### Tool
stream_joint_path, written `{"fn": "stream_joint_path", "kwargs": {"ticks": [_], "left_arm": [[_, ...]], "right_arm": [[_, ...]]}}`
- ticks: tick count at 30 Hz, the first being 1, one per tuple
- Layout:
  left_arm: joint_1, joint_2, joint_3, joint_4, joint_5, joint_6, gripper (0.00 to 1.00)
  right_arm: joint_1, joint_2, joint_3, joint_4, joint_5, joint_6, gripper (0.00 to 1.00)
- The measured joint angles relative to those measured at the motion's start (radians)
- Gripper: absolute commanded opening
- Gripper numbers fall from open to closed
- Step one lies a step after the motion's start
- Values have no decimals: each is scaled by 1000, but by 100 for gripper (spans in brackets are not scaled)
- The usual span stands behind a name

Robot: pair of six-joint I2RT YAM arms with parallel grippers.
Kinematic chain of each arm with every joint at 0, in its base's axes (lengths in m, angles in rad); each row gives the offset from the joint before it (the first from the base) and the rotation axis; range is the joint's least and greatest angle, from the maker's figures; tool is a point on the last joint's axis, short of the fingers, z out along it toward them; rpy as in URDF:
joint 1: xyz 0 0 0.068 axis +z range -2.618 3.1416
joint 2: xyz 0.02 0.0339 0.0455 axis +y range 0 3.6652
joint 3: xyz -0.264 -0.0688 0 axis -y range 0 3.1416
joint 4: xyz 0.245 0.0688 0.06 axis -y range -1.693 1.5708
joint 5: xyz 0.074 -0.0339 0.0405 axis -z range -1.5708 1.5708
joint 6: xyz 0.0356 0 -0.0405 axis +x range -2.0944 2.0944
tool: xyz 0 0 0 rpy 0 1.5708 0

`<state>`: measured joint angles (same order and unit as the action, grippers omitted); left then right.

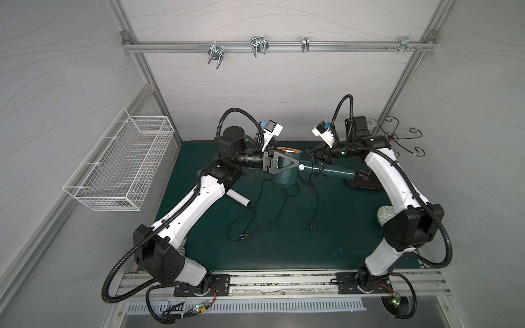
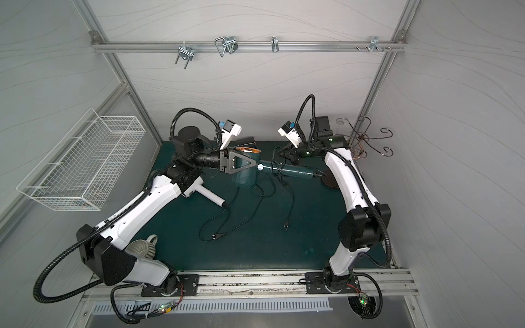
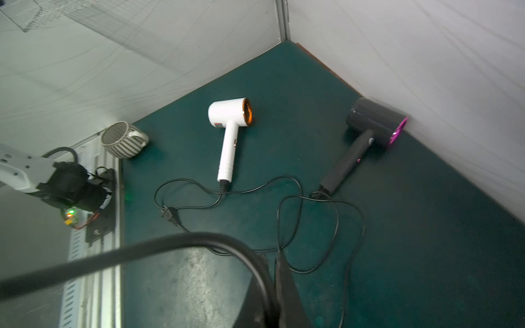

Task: Wrap the cord around the hair dryer
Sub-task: Wrap the power cord around the hair dryer.

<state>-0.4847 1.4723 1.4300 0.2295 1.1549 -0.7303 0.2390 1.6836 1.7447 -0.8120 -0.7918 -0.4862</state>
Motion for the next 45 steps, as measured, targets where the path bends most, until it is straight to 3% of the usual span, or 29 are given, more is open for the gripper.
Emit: {"fn": "stream_joint_path", "kwargs": {"ticks": [5, 14, 18, 24, 45], "left_arm": [[56, 52, 16, 153, -3, -117, 0], [150, 121, 34, 260, -51, -231, 0], [169, 146, 71, 282, -64, -266, 0], [179, 159, 105, 323, -69, -311, 0], [288, 159, 122, 443, -111, -399, 0]], "right_arm": [[-11, -14, -119, 55, -71, 76, 0], [-15, -140, -388, 230, -141, 257, 0], [-15, -176, -431, 290, -171, 313, 8], [7, -190, -487, 353, -190, 362, 12], [146, -152, -672, 472, -158, 430, 11]]}}
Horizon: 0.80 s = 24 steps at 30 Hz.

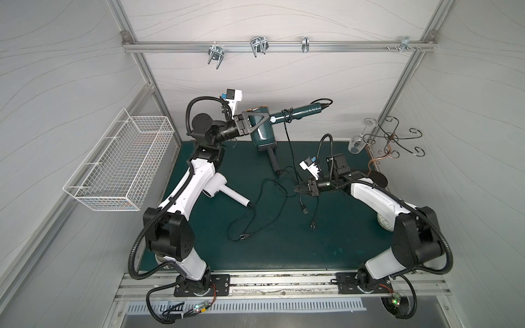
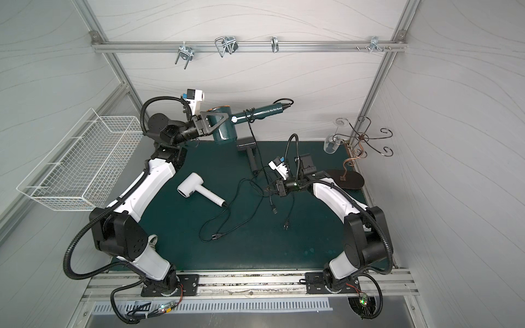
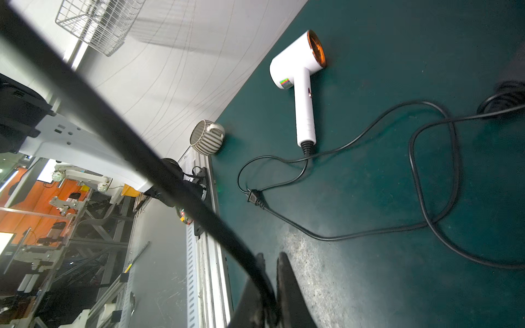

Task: Wrap the cord around the hair dryer
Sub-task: Wrap the power cord around the hair dryer.

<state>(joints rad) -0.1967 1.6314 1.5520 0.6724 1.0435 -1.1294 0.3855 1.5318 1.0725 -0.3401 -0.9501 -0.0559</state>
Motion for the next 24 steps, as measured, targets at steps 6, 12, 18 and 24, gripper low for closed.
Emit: {"fn": "stream_joint_path", "kwargs": {"ticks": [6, 12, 18, 24], "left_arm": [[16, 0, 0, 6, -7, -6, 0], [38, 0, -7, -3, 3, -4, 0], [61, -2, -38, -43, -11, 26, 0], [65, -2, -40, -178, -34, 148, 0]], "right_arm": [[13, 0, -27, 18, 7, 11, 7], [32, -72, -79, 42, 77, 34, 0], [141, -313, -187, 31, 275, 74, 0], [311, -420, -113, -153, 505, 88, 0]]}}
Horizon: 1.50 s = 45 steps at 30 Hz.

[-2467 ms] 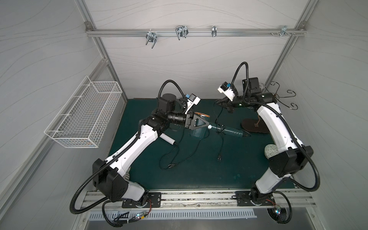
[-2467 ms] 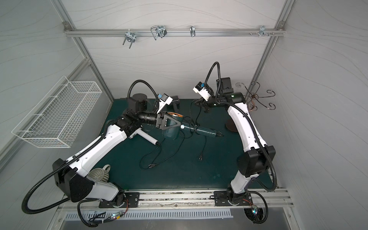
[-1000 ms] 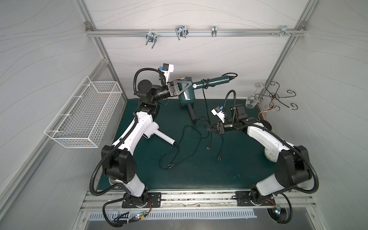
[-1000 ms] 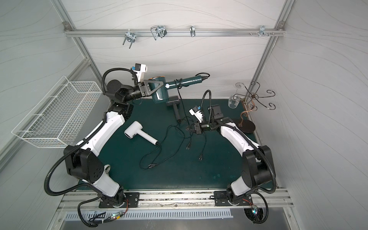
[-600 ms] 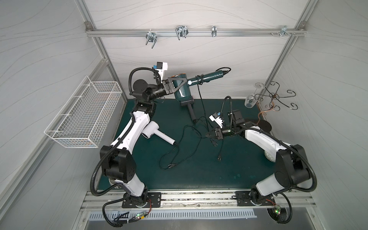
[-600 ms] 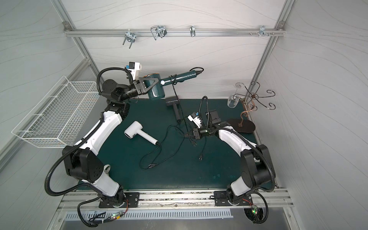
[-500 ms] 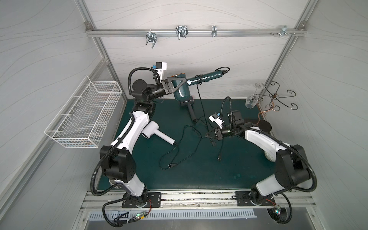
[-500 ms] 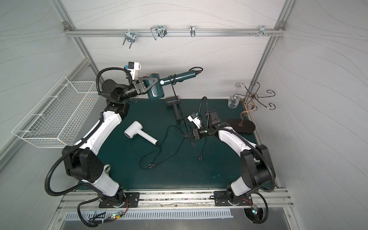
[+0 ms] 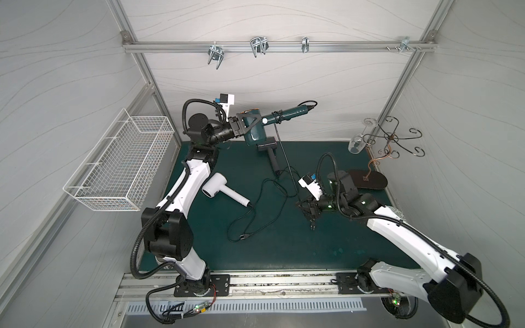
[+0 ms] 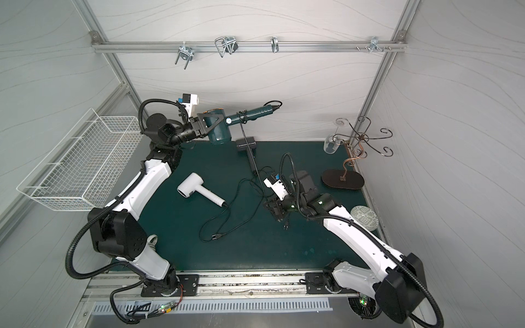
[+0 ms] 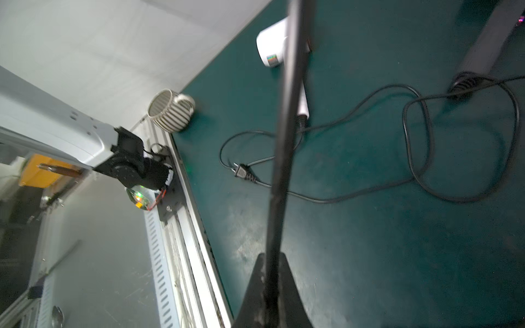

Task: Wrap the cord around the hair dryer
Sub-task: Wrap the power cord around the hair dryer.

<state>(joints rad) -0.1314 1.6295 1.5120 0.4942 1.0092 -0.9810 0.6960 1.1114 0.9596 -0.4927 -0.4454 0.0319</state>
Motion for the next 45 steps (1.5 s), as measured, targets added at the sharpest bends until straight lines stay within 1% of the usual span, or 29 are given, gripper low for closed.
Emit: {"fn": "stream_joint_path", "kwargs": {"ticks": [2, 6, 10, 12, 14, 16, 20, 25, 31, 34, 38, 42, 45], "left_arm": [[0, -1, 0, -87, -21, 75, 0], [-19, -2, 0, -353, -92, 303, 0], [-63, -2, 0, -581, -157, 477, 0], [-100, -2, 0, -669, -181, 550, 0], [-133, -2, -12, -717, -190, 592, 0], [-165, -3, -42, -738, -192, 622, 0], [-228, -23, -147, -791, -198, 661, 0], [-299, -85, -215, -895, -203, 711, 0], [-407, -178, -216, -941, -174, 761, 0], [-445, -203, -216, -955, -147, 768, 0], [-450, -217, -211, -960, -101, 764, 0], [-446, -217, -173, -951, -50, 738, 0], [-446, -214, -128, -914, -10, 702, 0]], "right_arm": [[67, 7, 89, -115, 75, -4, 0], [184, 55, 345, -374, 208, -20, 0], [241, 138, 636, -583, 294, -52, 0], [249, 193, 778, -668, 333, -90, 0], [251, 238, 878, -727, 376, -138, 0], [239, 275, 945, -770, 414, -189, 0], [132, 347, 1054, -808, 450, -293, 0], [-20, 385, 1104, -784, 439, -373, 0], [-145, 444, 1113, -714, 353, -427, 0], [-201, 472, 1078, -673, 288, -439, 0], [-314, 489, 989, -613, 161, -448, 0], [-446, 501, 877, -530, -24, -441, 0], [-504, 521, 824, -473, -151, -422, 0]]}}
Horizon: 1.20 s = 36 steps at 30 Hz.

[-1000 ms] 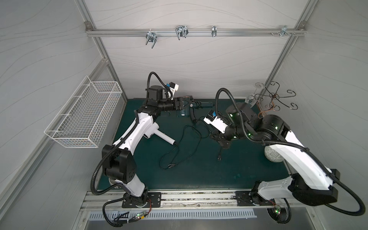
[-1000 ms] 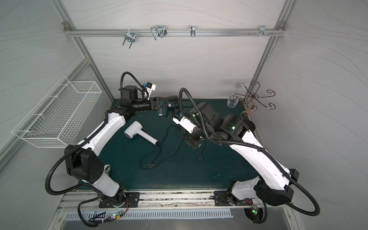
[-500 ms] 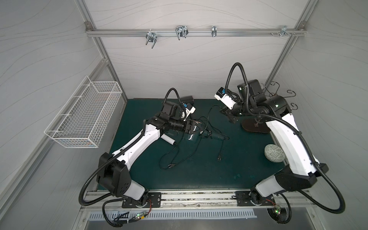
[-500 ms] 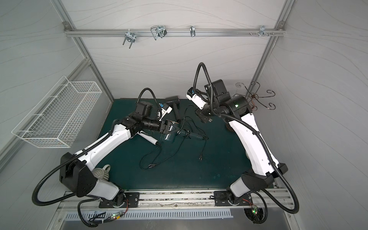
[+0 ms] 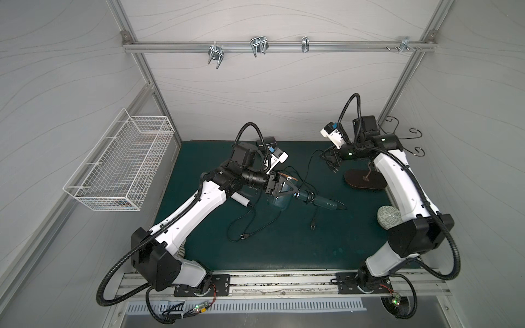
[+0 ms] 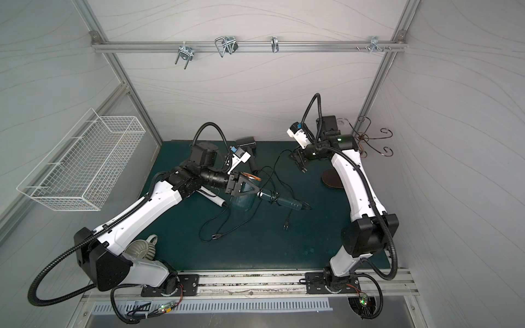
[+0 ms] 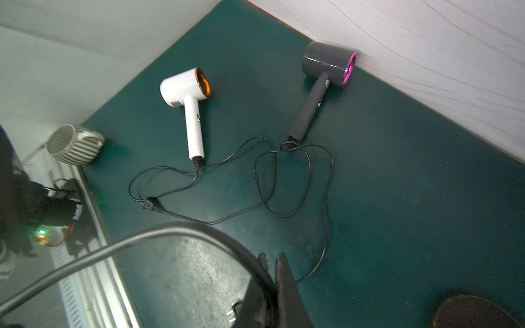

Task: Wrap the cord around the hair dryer
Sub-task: Wrap the power cord around the hair dryer.

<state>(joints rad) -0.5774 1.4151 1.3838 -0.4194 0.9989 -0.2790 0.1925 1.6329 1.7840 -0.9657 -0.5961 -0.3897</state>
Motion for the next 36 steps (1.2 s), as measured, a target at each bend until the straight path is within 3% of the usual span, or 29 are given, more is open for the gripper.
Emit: {"fn": "stream_joint_path", "kwargs": {"ticks": [9, 16, 26, 36], "left_arm": [[0, 27, 55, 248, 81, -189, 0], [31, 77, 47, 515, 99, -394, 0], [134, 126, 33, 835, 55, -594, 0], [165, 173, 33, 935, -48, -662, 0]], "right_arm": [[-50, 23, -169, 177, -235, 88, 0], [-64, -6, -375, 368, -380, 249, 0], [-69, -135, -590, 630, -451, 502, 0], [-2, -260, -761, 832, -423, 702, 0]]}}
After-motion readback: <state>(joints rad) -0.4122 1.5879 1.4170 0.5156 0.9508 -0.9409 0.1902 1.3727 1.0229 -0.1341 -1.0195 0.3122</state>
